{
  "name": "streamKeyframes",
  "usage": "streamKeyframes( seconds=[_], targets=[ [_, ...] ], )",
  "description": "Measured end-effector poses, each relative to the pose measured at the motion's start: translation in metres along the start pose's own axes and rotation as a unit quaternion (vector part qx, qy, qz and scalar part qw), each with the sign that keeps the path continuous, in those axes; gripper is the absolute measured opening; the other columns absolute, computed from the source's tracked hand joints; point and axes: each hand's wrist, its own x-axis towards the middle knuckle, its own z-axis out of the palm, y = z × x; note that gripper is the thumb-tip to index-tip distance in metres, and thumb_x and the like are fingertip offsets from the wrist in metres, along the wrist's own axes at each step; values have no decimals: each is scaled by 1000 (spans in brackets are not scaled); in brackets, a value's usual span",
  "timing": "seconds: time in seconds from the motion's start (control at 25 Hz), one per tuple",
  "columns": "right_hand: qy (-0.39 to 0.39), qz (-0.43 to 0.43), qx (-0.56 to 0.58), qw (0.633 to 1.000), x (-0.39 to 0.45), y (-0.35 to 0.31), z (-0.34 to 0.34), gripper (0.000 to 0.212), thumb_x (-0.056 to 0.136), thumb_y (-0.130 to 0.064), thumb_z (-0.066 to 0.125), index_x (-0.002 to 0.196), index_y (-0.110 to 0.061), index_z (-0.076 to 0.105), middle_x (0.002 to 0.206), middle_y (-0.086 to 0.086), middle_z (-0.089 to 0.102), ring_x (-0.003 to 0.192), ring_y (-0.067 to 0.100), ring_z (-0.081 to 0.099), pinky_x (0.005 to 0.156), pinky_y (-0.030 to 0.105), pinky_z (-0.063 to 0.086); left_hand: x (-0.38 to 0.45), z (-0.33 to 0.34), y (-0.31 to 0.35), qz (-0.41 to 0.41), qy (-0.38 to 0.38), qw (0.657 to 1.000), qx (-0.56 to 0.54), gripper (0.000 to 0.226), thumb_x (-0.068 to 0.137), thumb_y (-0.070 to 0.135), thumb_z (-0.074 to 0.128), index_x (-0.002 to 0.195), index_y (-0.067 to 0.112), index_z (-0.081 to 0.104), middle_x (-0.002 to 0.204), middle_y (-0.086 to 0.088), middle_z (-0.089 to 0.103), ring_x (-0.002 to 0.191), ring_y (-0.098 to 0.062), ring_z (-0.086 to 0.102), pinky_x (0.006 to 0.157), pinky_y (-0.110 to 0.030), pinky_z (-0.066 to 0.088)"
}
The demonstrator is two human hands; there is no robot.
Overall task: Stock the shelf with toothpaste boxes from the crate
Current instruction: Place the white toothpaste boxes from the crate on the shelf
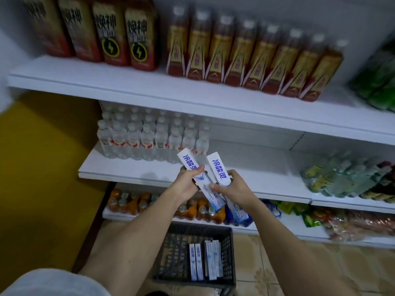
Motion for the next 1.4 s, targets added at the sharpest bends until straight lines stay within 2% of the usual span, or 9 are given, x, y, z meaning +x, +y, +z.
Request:
streamKeyframes(
  seconds=[0.12, 0.32, 0.48, 0.56, 0.72, 0.84, 0.92, 1.12, 1.4],
  targets=[
    [-9, -11, -64, 998, -9, -19, -12, 57, 76, -32, 82, 115, -18, 43, 98, -8, 63, 80, 5, 66, 60, 19, 48, -10, 15, 10, 9, 1, 1000, 9, 59, 87, 3, 66, 140, 4, 39, 123, -23, 64, 104, -36, 68, 71, -50, 58],
    [-32, -44, -131, 990, -27, -44, -48, 60, 71, -32, 85, 114, -19, 45, 98, -5, 68, 81, 9, 69, 67, 24, 56, -39, 37, 45, -19, -57, 997, 50, 45, 84, 28, 71, 122, 5, 60, 120, -19, 67, 112, -35, 64, 87, -54, 54],
    [-56, -101, -203, 972, -52, -83, -104, 59, 70, -31, 85, 113, -20, 46, 104, -5, 65, 83, 10, 67, 64, 22, 54, -70, 53, 116, 4, -82, 972, 221, 46, 79, 7, 74, 121, 7, 55, 111, -22, 68, 106, -34, 67, 97, -51, 51],
    [-72, -128, -251, 957, -68, -107, -133, 60, 69, -32, 86, 113, -21, 46, 107, -4, 64, 86, 11, 67, 68, 27, 57, -94, 86, 153, -19, -129, 902, 411, 49, 80, 4, 76, 124, 7, 57, 123, -18, 65, 113, -32, 65, 95, -45, 53],
    [-62, -203, -327, 921, -98, -159, -177, 65, 66, -34, 87, 114, -24, 45, 110, -3, 64, 89, 15, 67, 78, 37, 60, -138, 183, 198, -26, -127, 654, 746, 59, 75, 24, 84, 128, 21, 61, 127, 2, 63, 101, -14, 67, 64, -22, 56],
    [-51, -245, -340, 907, -116, -185, -204, 67, 68, -33, 87, 118, -24, 43, 110, -6, 61, 89, 11, 64, 79, 34, 59, -152, 230, 203, -9, -91, 573, 815, 78, 62, 51, 86, 131, 31, 56, 131, 6, 61, 111, -17, 64, 86, -35, 58],
    [-41, -264, -344, 900, -123, -193, -220, 67, 65, -36, 88, 115, -27, 44, 109, -8, 61, 91, 10, 64, 82, 35, 59, -161, 248, 203, 25, -70, 538, 840, 91, 56, 64, 82, 136, 32, 52, 136, 11, 57, 120, -15, 57, 105, -39, 47],
    [9, -331, -314, 890, -140, -222, -261, 53, 67, -45, 83, 104, -31, 48, 102, -12, 64, 89, 8, 64, 81, 34, 58, -193, 266, 241, 67, -49, 568, 819, 42, 72, 50, 81, 109, 36, 66, 115, 14, 65, 106, -10, 61, 89, -27, 46],
    [106, -427, -310, 843, -164, -303, -326, 50, 78, -56, 72, 121, -35, 56, 105, -17, 65, 91, 7, 63, 76, 28, 53, -255, 298, 341, 167, 37, 611, 773, 51, 73, 45, 80, 119, 34, 61, 124, 0, 64, 112, -24, 62, 99, -43, 50]
  ],
)
